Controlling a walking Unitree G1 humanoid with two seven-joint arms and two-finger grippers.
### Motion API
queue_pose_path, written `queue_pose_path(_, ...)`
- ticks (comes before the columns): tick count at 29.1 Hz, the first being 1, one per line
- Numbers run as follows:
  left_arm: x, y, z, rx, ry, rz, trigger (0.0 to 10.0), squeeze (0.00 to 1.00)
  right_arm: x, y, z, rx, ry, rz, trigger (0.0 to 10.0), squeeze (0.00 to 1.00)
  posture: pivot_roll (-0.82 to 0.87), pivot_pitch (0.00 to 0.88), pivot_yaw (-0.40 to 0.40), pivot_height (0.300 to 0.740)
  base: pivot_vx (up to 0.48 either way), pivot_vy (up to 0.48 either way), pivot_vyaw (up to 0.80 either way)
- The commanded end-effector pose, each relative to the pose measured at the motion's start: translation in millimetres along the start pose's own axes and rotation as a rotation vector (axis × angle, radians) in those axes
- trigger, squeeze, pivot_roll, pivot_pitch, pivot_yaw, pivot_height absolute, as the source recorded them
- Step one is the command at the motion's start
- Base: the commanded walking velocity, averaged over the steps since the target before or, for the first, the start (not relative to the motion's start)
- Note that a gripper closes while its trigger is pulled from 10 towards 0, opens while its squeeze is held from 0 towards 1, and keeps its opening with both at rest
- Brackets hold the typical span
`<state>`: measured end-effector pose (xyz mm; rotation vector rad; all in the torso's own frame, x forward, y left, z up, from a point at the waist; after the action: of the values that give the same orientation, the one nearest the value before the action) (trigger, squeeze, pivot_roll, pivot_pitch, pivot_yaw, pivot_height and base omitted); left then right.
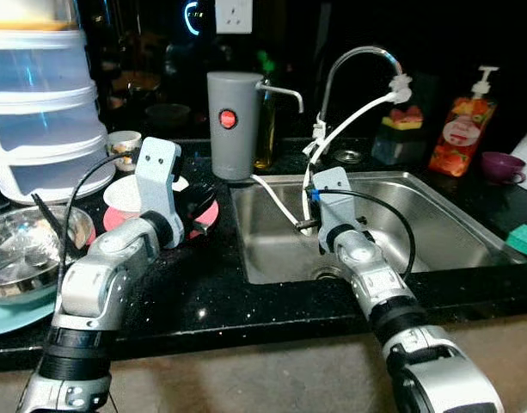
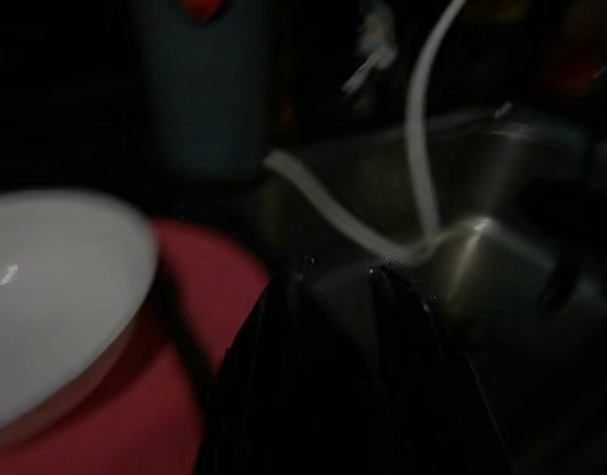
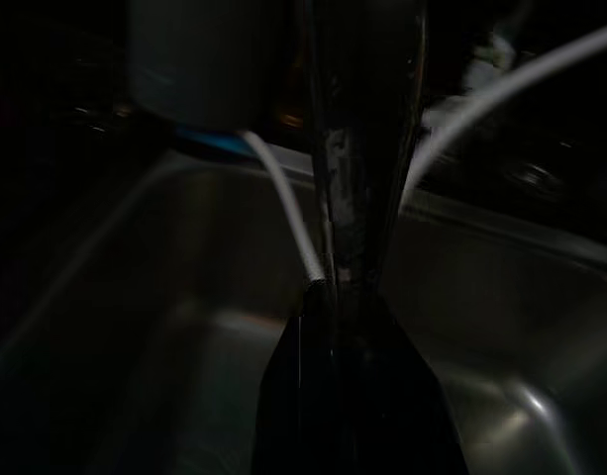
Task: Kitchen organization
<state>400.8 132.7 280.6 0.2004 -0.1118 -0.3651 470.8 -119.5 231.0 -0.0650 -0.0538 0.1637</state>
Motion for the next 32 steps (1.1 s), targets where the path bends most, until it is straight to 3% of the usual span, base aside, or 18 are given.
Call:
queue_pose_path(1,-1.9,-0.3,-10,0.024,0.068,0.014,10.0,0.00,1.8,5.6,5,-0.010,-0.008,0.020,10.0,0.00,0.17,0.084,-0.059,0.740,0.000,0.000,0.00)
queue_pose_path(2,-3.7,8.2,-15,0.092,0.145,0.090,10.0,0.00,2.6,9.7,1,-0.006,0.013,0.036,10.0,0.14,0.18,0.086,-0.057,0.740,0.000,0.000,0.00)
queue_pose_path(3,-4.2,11.6,-18,0.075,0.182,0.118,10.0,0.00,2.8,10.9,0,-0.011,0.022,0.043,10.0,0.14,0.18,0.086,-0.056,0.740,0.000,0.000,0.00)
queue_pose_path(6,-1.5,13.2,-9,0.009,0.152,0.122,10.0,0.00,2.7,10.9,-3,-0.013,0.035,0.054,10.0,0.19,0.18,0.086,-0.053,0.740,0.000,0.000,0.00)
queue_pose_path(7,0.3,11.9,5,0.035,0.088,0.098,10.0,0.00,2.0,9.5,-6,-0.009,0.047,0.056,10.0,1.00,0.17,0.085,-0.048,0.740,0.000,0.000,0.00)
queue_pose_path(9,0.6,11.9,9,0.054,0.070,0.096,10.0,0.00,1.6,9.0,-8,-0.006,0.051,0.056,10.0,1.00,0.17,0.084,-0.047,0.740,0.000,0.000,0.00)
queue_pose_path(11,1.4,12.3,16,0.111,0.040,0.094,10.0,0.00,0.9,9.7,-11,0.008,0.058,0.065,10.0,1.00,0.17,0.083,-0.042,0.740,0.000,0.000,0.00)
queue_pose_path(12,2.8,16.7,17,0.183,0.042,0.111,10.0,0.00,0.3,8.7,-11,0.026,0.053,0.057,10.0,1.00,0.16,0.082,-0.038,0.740,0.000,0.000,0.00)
queue_pose_path(15,3.7,23.1,14,0.265,0.074,0.139,10.0,0.00,-0.5,5.7,-8,0.056,0.041,0.040,10.0,1.00,0.16,0.082,-0.035,0.740,0.000,0.000,0.00)
queue_pose_path(20,4.0,33.3,14,0.327,0.097,0.202,10.0,0.00,-1.8,4.4,3,0.111,0.003,0.044,10.0,1.00,0.15,0.082,-0.029,0.740,0.000,0.000,0.00)
queue_pose_path(23,5.4,30.8,17,0.315,0.086,0.199,10.0,0.00,-3.7,-2.4,22,0.171,-0.064,0.024,10.0,1.00,0.15,0.086,-0.018,0.740,0.000,0.000,0.00)
queue_pose_path(25,7.2,28.0,16,0.384,0.110,0.186,10.0,0.00,-7.6,-9.9,39,0.220,-0.132,0.002,10.0,1.00,0.14,0.093,-0.015,0.740,0.000,0.000,0.00)
queue_pose_path(30,8.3,26.9,16,0.410,0.118,0.182,10.0,0.00,-9.1,-11.9,42,0.231,-0.144,-0.002,10.0,1.00,0.14,0.093,-0.015,0.740,0.000,0.000,0.00)
queue_pose_path(31,9.5,15.5,23,0.267,0.061,0.118,10.0,0.00,-18.6,-16.9,64,0.261,-0.216,-0.006,10.0,0.00,0.14,0.102,0.003,0.740,0.000,0.000,0.00)
queue_pose_path(32,9.8,13.2,27,0.244,0.036,0.097,10.0,0.00,-22.9,-19.0,72,0.268,-0.246,-0.011,10.0,0.00,0.14,0.108,0.012,0.740,0.000,0.000,0.00)
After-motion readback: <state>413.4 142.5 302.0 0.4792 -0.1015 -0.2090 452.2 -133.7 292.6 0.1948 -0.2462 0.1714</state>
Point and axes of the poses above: a point about 5 cm out from each wrist's last joint towards the gripper, its own x axis pointing out of the wrist towards the gripper, its own z axis along the axis of the wrist's last joint, y = z × x, the point moved 6 cm from there along x, pointing out of the wrist towards the gripper, and after that the axes turned 11 degrees about x, right-handed, at the moved point
